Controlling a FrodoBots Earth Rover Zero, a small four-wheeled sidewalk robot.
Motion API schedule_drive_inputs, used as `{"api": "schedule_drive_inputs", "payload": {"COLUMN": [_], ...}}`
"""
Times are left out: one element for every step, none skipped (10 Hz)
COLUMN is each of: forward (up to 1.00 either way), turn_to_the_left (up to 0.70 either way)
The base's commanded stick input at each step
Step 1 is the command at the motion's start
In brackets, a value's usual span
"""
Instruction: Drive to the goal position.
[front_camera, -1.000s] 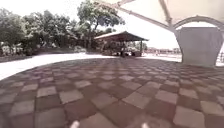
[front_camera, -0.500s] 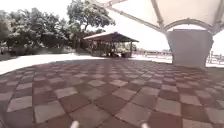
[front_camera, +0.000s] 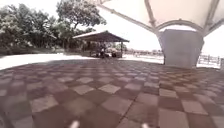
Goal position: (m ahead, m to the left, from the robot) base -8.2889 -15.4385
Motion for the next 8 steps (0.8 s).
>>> {"api": "schedule_drive_inputs", "payload": {"forward": [0.7, 0.7, 0.7, 0.7, 0.7, 0.7, 0.7, 0.7], "turn_to_the_left": [-0.35, -0.35, -0.35, -0.35, -0.35, -0.35, -0.35, -0.35]}}
